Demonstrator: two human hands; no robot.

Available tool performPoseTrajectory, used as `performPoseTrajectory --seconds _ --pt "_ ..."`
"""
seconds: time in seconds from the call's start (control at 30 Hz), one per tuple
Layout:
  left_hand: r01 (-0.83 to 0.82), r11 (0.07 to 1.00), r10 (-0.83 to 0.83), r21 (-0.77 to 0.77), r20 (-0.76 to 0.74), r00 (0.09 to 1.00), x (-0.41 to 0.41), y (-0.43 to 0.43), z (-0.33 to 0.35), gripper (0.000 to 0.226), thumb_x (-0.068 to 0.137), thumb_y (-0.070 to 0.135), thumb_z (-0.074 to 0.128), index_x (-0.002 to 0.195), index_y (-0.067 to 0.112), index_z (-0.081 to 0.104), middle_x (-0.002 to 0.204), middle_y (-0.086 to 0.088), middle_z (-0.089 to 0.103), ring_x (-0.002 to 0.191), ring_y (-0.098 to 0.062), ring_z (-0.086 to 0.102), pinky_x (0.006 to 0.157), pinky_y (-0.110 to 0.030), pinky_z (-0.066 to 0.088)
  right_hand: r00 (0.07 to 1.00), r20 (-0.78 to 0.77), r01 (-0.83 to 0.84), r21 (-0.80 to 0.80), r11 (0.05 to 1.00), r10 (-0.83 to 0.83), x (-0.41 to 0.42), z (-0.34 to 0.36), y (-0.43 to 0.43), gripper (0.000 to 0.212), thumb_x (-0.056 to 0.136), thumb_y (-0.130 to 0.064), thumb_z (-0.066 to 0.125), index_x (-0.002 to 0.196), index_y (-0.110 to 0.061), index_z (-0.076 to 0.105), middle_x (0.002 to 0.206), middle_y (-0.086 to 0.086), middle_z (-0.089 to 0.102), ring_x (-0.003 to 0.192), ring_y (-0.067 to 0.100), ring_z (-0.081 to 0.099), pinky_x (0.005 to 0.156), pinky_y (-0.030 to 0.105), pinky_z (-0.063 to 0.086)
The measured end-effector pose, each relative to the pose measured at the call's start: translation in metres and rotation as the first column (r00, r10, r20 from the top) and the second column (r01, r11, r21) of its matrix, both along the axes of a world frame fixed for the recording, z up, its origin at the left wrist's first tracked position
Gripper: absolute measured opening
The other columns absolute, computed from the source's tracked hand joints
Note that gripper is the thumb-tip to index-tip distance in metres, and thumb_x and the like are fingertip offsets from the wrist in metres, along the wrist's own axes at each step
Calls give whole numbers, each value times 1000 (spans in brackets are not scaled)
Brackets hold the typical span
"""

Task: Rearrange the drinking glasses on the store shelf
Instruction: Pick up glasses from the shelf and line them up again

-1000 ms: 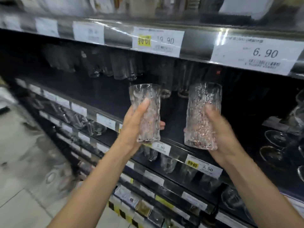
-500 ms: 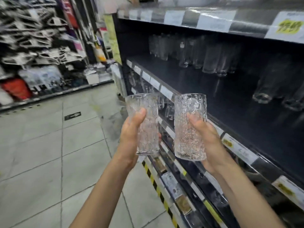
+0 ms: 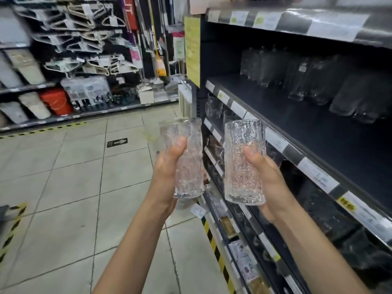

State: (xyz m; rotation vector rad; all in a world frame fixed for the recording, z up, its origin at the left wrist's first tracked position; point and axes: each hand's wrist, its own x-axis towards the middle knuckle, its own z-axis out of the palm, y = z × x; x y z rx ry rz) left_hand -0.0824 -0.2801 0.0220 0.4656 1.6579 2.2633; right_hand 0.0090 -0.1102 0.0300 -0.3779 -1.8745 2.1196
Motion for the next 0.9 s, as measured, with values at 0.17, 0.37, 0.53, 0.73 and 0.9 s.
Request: performPoseTrajectory --seconds 0.17,0.37,0.53,0.73,0.9 --pt "76 997 -76 -1 -22 997 -80 3 3 67 79 60 62 123 9 66 112 -19 71 94 -34 67 86 -48 54 998 -12 68 -10 998 -68 -75 1 -3 86 60 -82 71 132 -35 59 138 -5 59 130 18 53 113 55 35" --pt "148 988 -148 -37 8 989 -175 19 -1 78 73 70 68 131 19 62 128 -12 66 124 -39 57 107 -64 39 983 -21 179 -96 979 -182 -153 5 5 104 57 -82 74 144 -32 45 147 -1 51 136 26 47 114 60 31" --pt "263 964 -262 -44 29 965 -233 56 -1 84 72 72 69 135 16 57 133 -20 62 124 -44 56 105 -63 41 968 -29 247 -69 967 -249 -192 24 16 61 69 -67 72 120 -36 63 120 -18 67 117 2 59 110 43 36" --pt "354 935 -353 -30 31 935 -293 121 -4 98 62 76 75 137 15 55 139 -24 54 131 -50 47 108 -71 32 894 -2 448 -28 894 -448 -222 19 65 25 74 -55 59 96 -45 52 98 -35 48 81 -21 46 81 20 38" --pt "454 889 -455 -64 -3 890 -334 187 -4 98 62 76 73 133 11 57 127 -21 64 119 -44 58 106 -64 41 812 -30 583 -2 812 -583 -247 20 115 36 71 -58 63 104 -43 59 95 -36 61 81 -28 53 77 15 35"
